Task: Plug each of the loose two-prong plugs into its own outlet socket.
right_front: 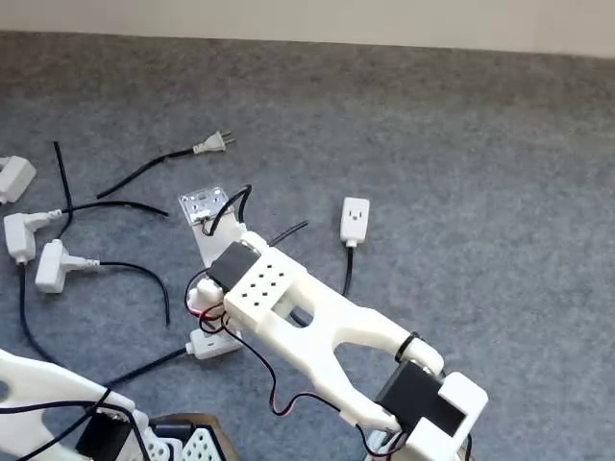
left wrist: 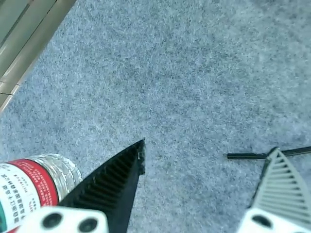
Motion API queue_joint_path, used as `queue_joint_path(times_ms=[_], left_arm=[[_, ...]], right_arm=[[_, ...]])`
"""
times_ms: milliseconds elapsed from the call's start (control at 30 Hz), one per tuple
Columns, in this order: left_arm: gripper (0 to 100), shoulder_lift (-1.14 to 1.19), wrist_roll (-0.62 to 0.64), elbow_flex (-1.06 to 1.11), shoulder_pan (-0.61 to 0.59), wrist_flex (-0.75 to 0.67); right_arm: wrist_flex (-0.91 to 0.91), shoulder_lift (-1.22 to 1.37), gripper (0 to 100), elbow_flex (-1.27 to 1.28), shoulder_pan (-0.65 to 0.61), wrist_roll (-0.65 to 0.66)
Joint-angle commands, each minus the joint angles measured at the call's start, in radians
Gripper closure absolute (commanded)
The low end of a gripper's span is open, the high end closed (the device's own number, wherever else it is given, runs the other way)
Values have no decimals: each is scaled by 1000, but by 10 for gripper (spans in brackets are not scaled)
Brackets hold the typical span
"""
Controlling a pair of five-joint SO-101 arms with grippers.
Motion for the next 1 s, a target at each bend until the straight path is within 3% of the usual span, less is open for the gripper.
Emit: queue_joint_path(times_ms=[0, 267, 467, 667, 967], left_arm=[[631, -18, -6, -42, -5, 3], [631, -24, -6, -44, 2, 25], [631, -27, -8, -44, 2, 40], [631, -27, -95, -47, 16, 107], [630, -24, -137, -260, 113, 471]], right_arm=[[-13, -19, 994, -13, -8, -9], [-185, 137, 994, 133, 25, -8], [-186, 203, 992, 119, 13, -8], [-96, 160, 985, 45, 12, 169], [-97, 44, 642, 38, 16, 175]])
